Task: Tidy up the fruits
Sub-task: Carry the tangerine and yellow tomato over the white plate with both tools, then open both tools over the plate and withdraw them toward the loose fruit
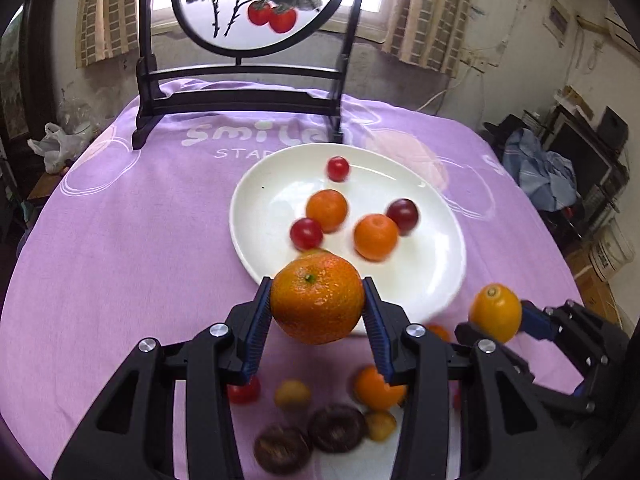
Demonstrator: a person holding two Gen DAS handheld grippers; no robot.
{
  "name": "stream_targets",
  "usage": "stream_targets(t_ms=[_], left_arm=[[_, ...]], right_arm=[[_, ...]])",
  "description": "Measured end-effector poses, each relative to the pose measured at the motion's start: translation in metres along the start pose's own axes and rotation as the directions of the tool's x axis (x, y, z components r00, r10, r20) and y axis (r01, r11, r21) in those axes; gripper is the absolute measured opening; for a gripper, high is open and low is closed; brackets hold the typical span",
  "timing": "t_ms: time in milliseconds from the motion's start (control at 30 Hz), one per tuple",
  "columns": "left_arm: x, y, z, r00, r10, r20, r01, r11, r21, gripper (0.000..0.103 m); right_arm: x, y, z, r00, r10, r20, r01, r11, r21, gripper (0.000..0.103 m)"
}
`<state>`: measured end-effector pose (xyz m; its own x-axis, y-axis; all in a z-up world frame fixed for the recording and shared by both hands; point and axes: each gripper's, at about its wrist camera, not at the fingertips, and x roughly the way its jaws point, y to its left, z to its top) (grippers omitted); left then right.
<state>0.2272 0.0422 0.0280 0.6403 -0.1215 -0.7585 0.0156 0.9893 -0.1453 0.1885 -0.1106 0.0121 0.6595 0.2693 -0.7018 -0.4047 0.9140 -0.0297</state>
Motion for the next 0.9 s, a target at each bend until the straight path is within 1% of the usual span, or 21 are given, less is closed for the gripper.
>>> stream_targets(t_ms=[200, 300, 333, 400, 467, 533, 567, 667, 800, 833, 867, 900], left_arm=[[0.044, 0.011, 0.018, 0.998, 0.034, -0.060, -0.035, 0.999, -0.018, 0.043], [0.061, 0.017, 0.024, 0.996, 0.028, -0.084, -0.032, 0.998, -0.049, 0.043], [0.065, 0.020, 0.024, 0.996, 0.019, -0.093, -0.025, 0.997, -0.067, 0.044], [0.068, 0.025, 0.026, 0.996, 0.000, -0.094, -0.011, 0.994, -0.109, 0.052], [0.065, 0.026, 0.027, 0.996, -0.013, -0.092, 0.003, 0.993, -0.117, 0.059], [0.058, 0.023, 0.025, 0.997, 0.002, -0.079, -0.011, 0.994, -0.107, 0.067], [0.054, 0.021, 0.023, 0.997, 0.006, -0.071, -0.013, 0.995, -0.101, 0.069], [0.038, 0.017, 0.017, 0.999, -0.003, -0.054, -0.002, 0.996, -0.093, 0.070], [0.013, 0.012, 0.005, 1.000, -0.005, -0.020, 0.003, 0.996, -0.094, 0.073], [0.005, 0.011, 0.000, 1.000, -0.001, -0.005, 0.000, 0.996, -0.093, 0.077], [-0.002, 0.009, -0.005, 1.000, 0.001, 0.009, -0.001, 0.996, -0.091, 0.082], [-0.007, 0.009, -0.009, 1.000, 0.003, 0.020, -0.001, 0.996, -0.088, 0.085]], right_arm=[[0.045, -0.002, 0.011, 0.997, -0.017, -0.076, 0.018, 1.000, 0.012, 0.038], [0.062, -0.004, 0.012, 0.994, -0.015, -0.109, 0.017, 1.000, 0.017, 0.038], [0.065, -0.004, 0.011, 0.993, -0.015, -0.117, 0.017, 1.000, 0.018, 0.043], [0.068, -0.004, 0.010, 0.993, -0.027, -0.117, 0.029, 0.999, 0.022, 0.052], [0.066, -0.005, 0.008, 0.993, -0.020, -0.112, 0.023, 0.999, 0.027, 0.053], [0.062, -0.007, 0.006, 0.994, -0.010, -0.106, 0.014, 0.999, 0.036, 0.053], [0.058, -0.008, 0.005, 0.995, -0.011, -0.101, 0.015, 0.999, 0.040, 0.053], [0.047, -0.013, -0.001, 0.995, 0.006, -0.095, 0.000, 0.998, 0.058, 0.053], [0.028, -0.016, -0.016, 0.996, 0.018, -0.091, -0.011, 0.997, 0.074, 0.053], [0.023, -0.017, -0.020, 0.996, 0.018, -0.089, -0.011, 0.997, 0.079, 0.053], [0.018, -0.018, -0.025, 0.996, 0.018, -0.086, -0.010, 0.996, 0.087, 0.053], [0.012, -0.020, -0.031, 0.996, 0.018, -0.082, -0.010, 0.995, 0.099, 0.053]])
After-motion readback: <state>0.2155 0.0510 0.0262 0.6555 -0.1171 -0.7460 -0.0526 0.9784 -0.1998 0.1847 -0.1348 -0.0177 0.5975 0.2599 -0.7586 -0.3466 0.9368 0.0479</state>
